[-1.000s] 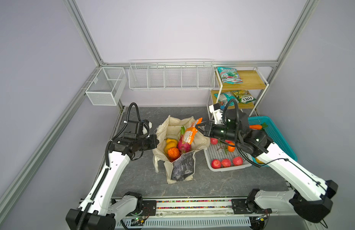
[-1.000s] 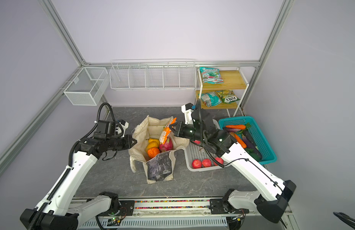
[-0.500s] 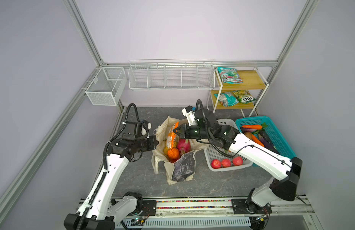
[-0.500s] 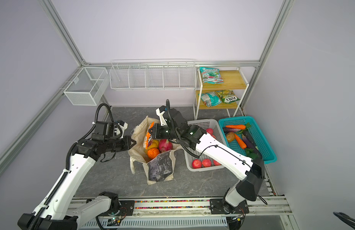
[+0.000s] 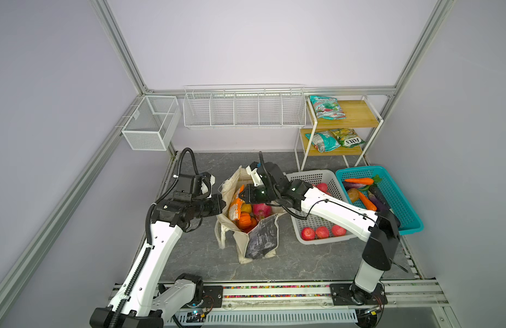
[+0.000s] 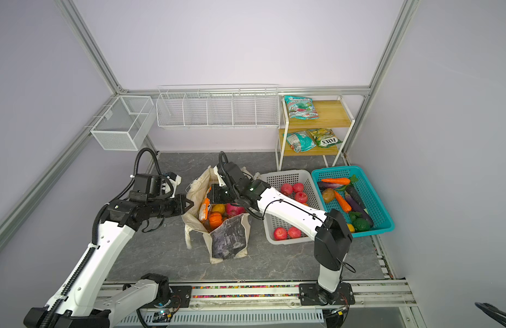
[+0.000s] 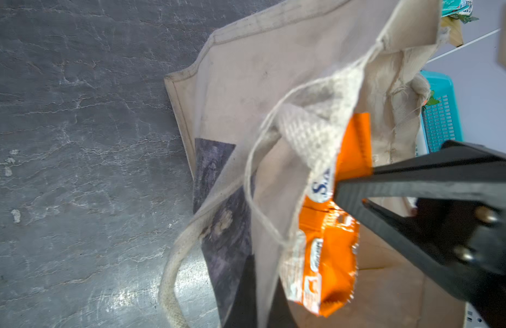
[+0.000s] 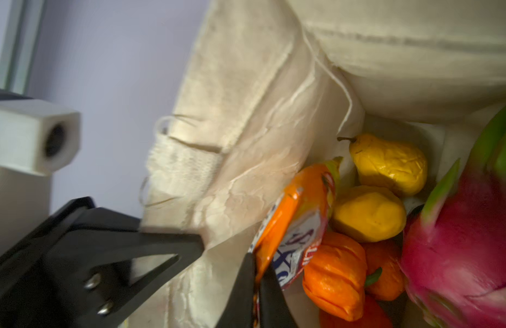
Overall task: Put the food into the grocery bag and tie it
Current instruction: 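Lower the FOX'S bag into the tote and open the right gripper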
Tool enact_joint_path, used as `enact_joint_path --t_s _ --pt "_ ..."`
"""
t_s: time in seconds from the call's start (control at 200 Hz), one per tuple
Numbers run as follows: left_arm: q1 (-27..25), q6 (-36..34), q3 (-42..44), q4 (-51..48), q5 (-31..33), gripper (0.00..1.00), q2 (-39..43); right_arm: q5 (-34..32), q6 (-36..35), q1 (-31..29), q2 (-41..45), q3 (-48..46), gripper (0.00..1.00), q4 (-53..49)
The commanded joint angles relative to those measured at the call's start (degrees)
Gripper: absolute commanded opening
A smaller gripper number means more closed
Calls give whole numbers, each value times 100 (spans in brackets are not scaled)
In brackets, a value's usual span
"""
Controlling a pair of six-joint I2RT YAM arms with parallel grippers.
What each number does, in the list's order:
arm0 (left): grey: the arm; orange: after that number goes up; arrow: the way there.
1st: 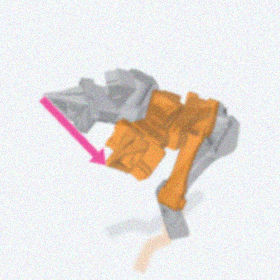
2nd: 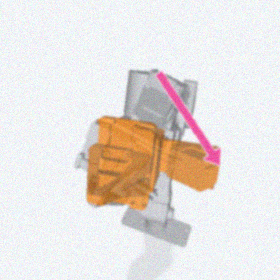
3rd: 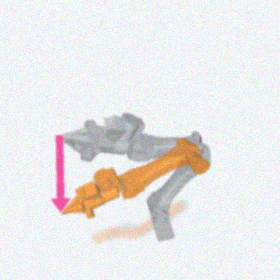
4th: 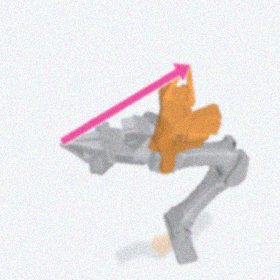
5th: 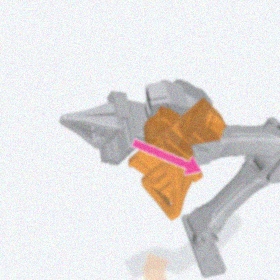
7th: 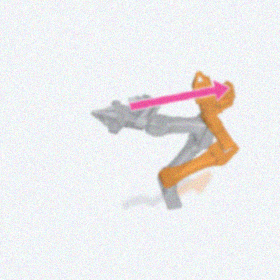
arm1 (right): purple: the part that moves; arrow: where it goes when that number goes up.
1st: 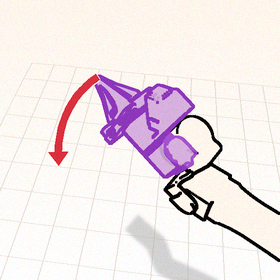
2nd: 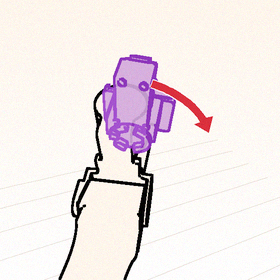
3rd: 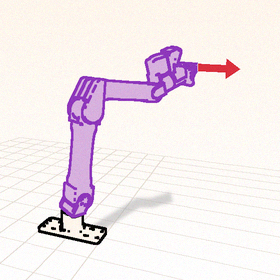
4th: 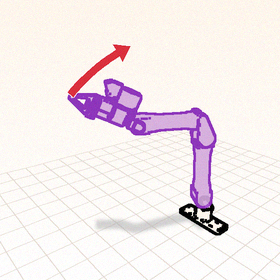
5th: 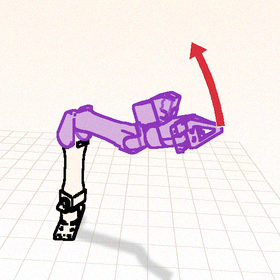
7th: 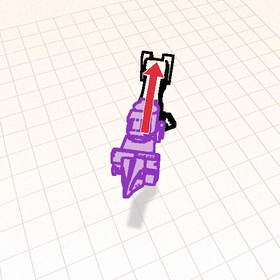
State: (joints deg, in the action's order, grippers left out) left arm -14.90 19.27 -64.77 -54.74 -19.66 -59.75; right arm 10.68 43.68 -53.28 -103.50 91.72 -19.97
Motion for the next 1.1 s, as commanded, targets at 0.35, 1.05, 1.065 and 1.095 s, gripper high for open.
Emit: enact_joint_path --t_s 0.35,1.05,1.065,1.095 --pt "31 -63 -140 -142 -147 0 134 -775 -629 -32 313 431 53 -791" --pt "29 215 94 72 -289 0 245 -2205 -1464 779 2382 -828 79 -2145" --pt "26 230 110 83 -285 0 237 -2179 -1460 836 2421 -925 80 -2132" --pt "29 255 137 103 -306 0 236 -2124 -1450 934 2484 -1098 80 -2103"
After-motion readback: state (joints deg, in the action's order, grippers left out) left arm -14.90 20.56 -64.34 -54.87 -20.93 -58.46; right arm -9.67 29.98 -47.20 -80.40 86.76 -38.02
